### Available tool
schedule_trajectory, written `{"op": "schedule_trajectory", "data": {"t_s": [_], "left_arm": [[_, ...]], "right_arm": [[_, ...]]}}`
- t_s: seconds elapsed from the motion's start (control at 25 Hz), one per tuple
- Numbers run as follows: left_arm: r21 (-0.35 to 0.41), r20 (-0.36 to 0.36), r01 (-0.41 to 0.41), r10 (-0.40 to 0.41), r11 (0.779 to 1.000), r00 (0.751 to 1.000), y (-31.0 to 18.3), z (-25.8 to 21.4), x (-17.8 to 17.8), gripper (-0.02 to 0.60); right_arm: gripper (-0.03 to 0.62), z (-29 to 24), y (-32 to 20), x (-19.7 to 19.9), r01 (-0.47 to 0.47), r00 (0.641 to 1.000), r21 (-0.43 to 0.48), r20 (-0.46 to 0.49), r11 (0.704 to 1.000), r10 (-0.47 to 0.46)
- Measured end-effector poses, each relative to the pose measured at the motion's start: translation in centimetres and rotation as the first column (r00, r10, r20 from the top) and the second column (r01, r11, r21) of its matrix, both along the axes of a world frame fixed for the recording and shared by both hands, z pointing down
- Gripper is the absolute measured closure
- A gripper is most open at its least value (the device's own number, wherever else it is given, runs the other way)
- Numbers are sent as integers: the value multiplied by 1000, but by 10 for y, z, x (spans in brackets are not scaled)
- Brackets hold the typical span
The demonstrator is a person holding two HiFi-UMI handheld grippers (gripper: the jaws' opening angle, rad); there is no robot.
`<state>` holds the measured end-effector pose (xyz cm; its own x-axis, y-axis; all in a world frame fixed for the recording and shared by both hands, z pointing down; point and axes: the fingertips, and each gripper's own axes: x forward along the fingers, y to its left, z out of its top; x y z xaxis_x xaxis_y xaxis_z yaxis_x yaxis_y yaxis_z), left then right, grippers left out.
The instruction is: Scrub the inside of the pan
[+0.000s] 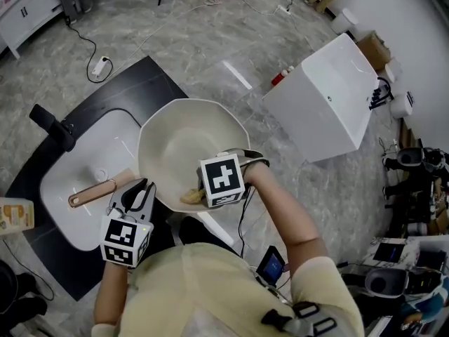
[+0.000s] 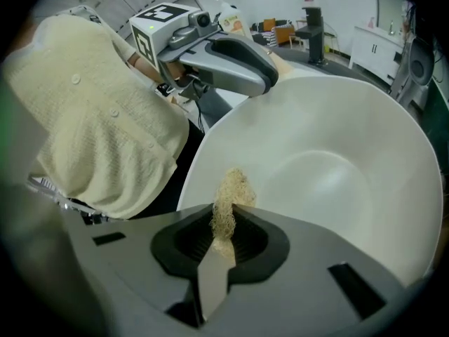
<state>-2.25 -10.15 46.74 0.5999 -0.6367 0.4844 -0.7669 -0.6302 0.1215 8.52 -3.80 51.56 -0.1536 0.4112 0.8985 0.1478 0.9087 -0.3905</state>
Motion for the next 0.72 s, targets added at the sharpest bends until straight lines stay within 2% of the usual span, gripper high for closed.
{"op": "schedule_trajectory", "data": {"t_s": [0.2,0.4,0.56,0.72], "left_arm": [[2,-3,-2,2,1000,1000,0,0,0,535],[2,-2,-5,5,1000,1000,1,0,0,535],[2,-1,-6,6,1000,1000,1,0,0,535],[5,2,-5,5,1000,1000,2,0,0,535]], "right_arm": [[537,2,-6,27,81,985,40,-158,996,-74],[537,8,-10,54,159,941,61,-310,985,-132],[537,14,-21,68,170,918,94,-377,981,-123],[539,17,-39,86,197,870,166,-484,966,-94]]}}
